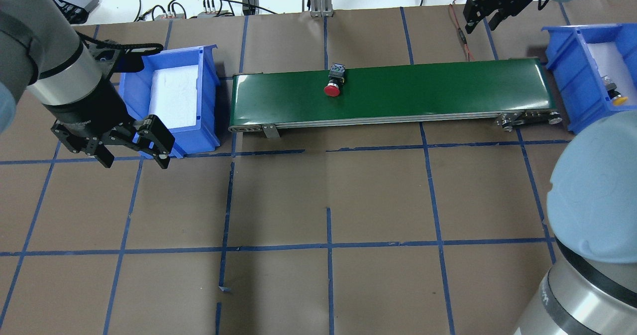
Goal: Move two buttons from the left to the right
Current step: 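Move the right gripper back over the conveyor toward the red button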
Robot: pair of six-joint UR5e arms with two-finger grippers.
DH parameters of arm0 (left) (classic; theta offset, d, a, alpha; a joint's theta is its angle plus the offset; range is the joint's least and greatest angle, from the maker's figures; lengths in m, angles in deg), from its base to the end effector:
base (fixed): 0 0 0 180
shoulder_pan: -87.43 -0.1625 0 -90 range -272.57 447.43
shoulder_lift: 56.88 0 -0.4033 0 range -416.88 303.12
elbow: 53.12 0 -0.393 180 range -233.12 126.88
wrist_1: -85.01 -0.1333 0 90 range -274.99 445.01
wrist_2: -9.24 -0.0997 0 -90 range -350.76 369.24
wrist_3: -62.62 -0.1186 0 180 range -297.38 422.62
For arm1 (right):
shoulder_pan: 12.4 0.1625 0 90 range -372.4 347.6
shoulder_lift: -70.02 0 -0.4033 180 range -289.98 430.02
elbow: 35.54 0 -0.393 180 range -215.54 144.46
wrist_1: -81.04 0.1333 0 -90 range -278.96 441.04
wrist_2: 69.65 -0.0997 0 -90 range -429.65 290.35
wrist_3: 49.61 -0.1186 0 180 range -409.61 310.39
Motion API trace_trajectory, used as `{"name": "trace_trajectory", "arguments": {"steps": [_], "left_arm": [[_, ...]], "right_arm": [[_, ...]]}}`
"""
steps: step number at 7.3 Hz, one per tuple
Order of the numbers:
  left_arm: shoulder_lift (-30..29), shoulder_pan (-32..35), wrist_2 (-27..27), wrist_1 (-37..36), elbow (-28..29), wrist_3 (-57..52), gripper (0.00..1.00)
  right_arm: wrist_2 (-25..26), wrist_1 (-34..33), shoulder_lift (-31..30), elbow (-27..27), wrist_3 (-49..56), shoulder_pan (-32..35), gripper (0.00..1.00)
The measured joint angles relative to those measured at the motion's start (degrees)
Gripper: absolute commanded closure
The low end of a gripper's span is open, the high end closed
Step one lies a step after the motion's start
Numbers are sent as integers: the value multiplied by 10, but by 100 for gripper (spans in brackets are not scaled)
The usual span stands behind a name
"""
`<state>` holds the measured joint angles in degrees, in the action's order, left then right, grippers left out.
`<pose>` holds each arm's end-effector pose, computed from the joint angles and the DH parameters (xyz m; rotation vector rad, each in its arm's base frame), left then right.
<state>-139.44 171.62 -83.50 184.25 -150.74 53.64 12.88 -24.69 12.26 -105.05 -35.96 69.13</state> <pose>-0.0845 -0.4305 0.4280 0.0920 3.1030 0.2632 0.0429 -0.7217 0.3132 -0.1435 3.0203 -0.1410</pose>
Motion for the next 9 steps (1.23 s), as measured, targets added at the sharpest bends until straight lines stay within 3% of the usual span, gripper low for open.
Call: {"name": "trace_trajectory", "arguments": {"steps": [4, 9], "left_arm": [[-21, -3, 0, 2, 36, 18, 0], [-126, -4, -17, -38, 94, 7, 0]], "right_arm": [[-3, -18, 17, -9, -156, 70, 35], [-3, -65, 47, -9, -243, 129, 35]]}}
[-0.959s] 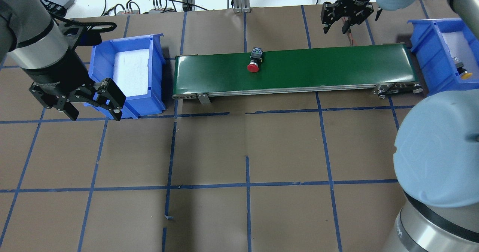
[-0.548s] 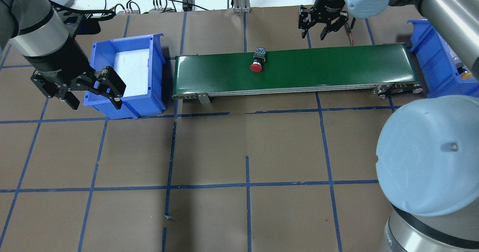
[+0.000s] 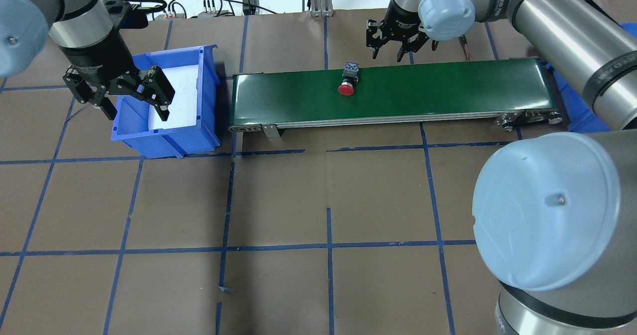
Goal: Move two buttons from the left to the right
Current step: 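Move the right gripper back over the conveyor toward the red button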
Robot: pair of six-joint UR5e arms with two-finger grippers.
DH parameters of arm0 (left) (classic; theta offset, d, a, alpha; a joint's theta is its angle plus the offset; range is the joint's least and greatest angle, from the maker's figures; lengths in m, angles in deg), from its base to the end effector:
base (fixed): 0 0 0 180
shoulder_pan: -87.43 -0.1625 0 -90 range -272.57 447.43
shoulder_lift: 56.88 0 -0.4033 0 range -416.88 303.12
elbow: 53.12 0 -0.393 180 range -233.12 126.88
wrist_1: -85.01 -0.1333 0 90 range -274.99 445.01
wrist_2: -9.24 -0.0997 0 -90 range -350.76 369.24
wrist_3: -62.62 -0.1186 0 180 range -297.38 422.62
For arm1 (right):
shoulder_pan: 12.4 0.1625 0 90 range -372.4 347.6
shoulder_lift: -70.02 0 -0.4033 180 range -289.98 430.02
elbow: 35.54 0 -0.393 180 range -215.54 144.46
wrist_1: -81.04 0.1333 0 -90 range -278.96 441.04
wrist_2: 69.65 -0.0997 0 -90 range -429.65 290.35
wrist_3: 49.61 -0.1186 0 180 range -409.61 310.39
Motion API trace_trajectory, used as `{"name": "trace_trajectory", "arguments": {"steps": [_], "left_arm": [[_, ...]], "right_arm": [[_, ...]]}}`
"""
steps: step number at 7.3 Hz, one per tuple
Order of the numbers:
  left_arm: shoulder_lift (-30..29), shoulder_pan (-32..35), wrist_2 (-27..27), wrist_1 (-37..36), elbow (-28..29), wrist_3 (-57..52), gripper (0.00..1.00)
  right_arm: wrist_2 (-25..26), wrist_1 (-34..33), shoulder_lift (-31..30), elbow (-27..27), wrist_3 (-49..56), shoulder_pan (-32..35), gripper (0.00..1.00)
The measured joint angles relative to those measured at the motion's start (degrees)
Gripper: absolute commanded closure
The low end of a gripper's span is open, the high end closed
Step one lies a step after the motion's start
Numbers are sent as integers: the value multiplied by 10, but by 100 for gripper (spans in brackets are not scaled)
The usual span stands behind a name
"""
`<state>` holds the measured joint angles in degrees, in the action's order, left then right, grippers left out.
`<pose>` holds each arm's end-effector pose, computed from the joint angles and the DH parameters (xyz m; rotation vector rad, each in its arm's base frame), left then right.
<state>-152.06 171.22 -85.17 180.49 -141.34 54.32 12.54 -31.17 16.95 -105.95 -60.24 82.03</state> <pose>-0.0684 -0.5194 0.4086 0.0653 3.0740 0.2518 0.2051 -0.7131 0.2591 0.1532 2.9899 -0.0994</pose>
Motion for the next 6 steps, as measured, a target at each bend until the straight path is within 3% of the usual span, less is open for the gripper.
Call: {"name": "trace_trajectory", "arguments": {"steps": [6], "left_arm": [[-14, 1, -14, -63, 14, -6, 0]], "right_arm": [[11, -19, 13, 7, -44, 38, 36]]}}
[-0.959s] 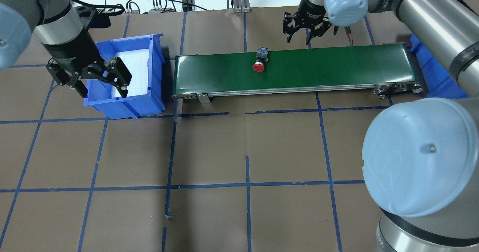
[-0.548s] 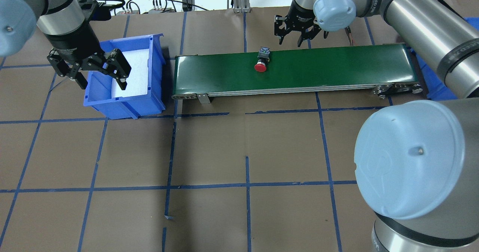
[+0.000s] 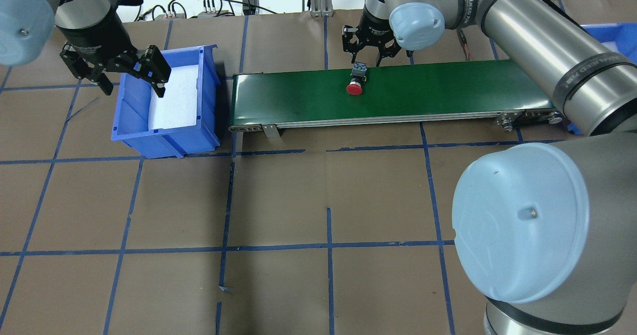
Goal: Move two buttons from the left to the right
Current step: 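Move the right gripper back over the conveyor toward the red button, then lower the right gripper onto the red button and close it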
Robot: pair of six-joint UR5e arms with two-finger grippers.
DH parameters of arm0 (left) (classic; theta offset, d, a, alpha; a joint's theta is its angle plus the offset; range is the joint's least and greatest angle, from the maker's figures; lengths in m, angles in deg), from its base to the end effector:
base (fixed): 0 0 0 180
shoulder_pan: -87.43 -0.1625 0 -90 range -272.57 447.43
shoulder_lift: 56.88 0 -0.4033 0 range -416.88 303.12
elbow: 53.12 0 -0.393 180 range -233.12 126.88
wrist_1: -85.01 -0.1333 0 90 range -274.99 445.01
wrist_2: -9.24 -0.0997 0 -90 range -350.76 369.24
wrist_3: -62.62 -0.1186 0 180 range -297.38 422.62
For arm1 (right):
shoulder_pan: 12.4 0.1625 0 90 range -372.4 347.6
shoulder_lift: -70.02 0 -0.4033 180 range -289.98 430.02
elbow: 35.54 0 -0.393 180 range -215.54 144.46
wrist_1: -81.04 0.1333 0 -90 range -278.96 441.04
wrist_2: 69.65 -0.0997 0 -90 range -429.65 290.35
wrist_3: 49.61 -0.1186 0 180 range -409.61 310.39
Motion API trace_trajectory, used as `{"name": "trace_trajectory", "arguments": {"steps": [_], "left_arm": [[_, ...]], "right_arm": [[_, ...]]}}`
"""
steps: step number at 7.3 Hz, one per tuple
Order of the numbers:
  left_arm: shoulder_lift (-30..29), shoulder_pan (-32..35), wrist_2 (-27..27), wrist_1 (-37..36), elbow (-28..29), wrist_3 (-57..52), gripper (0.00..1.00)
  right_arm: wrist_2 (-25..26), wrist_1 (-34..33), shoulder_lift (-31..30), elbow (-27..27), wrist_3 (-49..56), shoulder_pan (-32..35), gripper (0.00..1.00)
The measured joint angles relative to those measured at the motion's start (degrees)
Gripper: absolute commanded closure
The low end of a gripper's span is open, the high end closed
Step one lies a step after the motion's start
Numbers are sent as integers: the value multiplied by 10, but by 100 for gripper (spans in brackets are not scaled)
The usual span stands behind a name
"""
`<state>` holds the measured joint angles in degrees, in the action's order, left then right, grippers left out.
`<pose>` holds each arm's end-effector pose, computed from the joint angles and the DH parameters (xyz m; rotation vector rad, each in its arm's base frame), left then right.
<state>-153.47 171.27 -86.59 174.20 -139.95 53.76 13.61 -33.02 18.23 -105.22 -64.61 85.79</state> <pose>-0.0634 -0.5427 0.4173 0.0753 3.0445 0.0890 0.2505 -0.7068 0.2523 0.1688 2.9976 -0.1230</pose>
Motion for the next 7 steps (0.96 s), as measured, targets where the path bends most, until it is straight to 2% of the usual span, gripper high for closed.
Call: {"name": "trace_trajectory", "arguments": {"steps": [2, 4, 7], "left_arm": [[0, 0, 1, -1, -2, -1, 0], [-5, 3, 4, -19, 0, 5, 0], [-24, 25, 29, -80, 2, 37, 0]], "right_arm": [[1, -11, 9, 1, 0, 1, 36], [1, -20, 16, -1, 4, 0, 46], [2, -26, 20, -6, 17, -3, 78]]}}
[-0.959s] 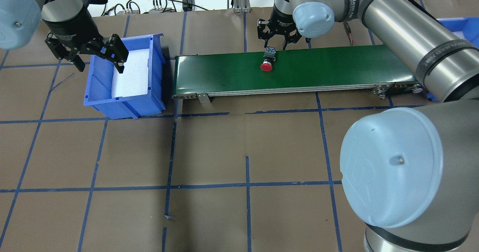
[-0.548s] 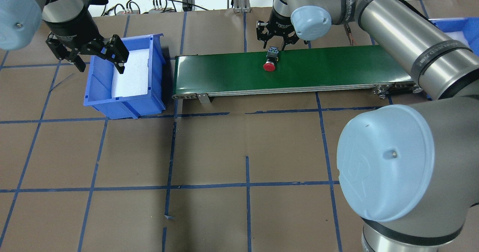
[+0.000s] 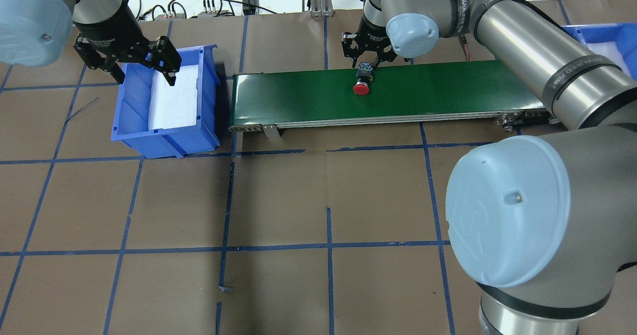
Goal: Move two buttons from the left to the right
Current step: 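Lower the right gripper onto the red button and close it, then lift the red button and carry it to the far blue bin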
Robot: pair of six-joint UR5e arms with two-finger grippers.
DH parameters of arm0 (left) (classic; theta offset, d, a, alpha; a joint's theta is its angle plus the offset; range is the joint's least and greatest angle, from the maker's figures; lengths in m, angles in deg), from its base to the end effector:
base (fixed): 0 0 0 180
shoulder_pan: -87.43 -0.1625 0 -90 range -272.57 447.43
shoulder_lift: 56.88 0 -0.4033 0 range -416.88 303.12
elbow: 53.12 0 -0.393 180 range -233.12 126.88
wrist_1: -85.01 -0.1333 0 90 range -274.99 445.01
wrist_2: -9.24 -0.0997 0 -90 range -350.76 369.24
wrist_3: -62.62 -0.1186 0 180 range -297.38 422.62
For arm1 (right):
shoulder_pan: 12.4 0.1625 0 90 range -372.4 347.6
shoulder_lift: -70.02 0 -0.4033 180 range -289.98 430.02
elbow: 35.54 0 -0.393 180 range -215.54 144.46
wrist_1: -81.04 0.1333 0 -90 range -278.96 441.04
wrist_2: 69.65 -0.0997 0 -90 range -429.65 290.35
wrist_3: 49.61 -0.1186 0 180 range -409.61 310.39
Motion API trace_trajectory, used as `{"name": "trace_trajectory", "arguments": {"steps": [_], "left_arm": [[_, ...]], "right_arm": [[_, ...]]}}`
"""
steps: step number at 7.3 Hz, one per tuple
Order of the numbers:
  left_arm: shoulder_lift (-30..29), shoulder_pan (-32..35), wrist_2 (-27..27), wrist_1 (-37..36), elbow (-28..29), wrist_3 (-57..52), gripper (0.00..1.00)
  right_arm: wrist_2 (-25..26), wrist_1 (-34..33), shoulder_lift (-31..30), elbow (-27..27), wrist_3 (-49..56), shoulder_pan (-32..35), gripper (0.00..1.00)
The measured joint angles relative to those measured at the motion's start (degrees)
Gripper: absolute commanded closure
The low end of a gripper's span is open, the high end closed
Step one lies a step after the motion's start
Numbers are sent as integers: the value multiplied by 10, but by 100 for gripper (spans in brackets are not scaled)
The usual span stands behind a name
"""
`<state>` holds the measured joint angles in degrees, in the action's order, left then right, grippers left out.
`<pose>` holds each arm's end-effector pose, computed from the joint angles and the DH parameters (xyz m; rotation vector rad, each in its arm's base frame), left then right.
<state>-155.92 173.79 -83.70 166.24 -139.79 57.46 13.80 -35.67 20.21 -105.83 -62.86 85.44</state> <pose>-0.0914 -0.5672 0.4087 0.0388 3.0852 -0.0761 0.2464 -0.7134 0.2268 0.1325 3.0038 -0.1294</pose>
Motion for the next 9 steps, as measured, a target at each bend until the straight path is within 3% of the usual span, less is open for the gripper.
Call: {"name": "trace_trajectory", "arguments": {"steps": [1, 6, 9], "left_arm": [[-3, 4, 5, -5, 0, 9, 0], [-5, 4, 7, -7, 0, 7, 0], [-4, 2, 7, -7, 1, 7, 0]], "right_arm": [[0, 0, 0, 0, 9, -2, 82], [3, 15, -6, 18, 38, -21, 82], [21, 78, -26, 45, 173, -90, 83]]}}
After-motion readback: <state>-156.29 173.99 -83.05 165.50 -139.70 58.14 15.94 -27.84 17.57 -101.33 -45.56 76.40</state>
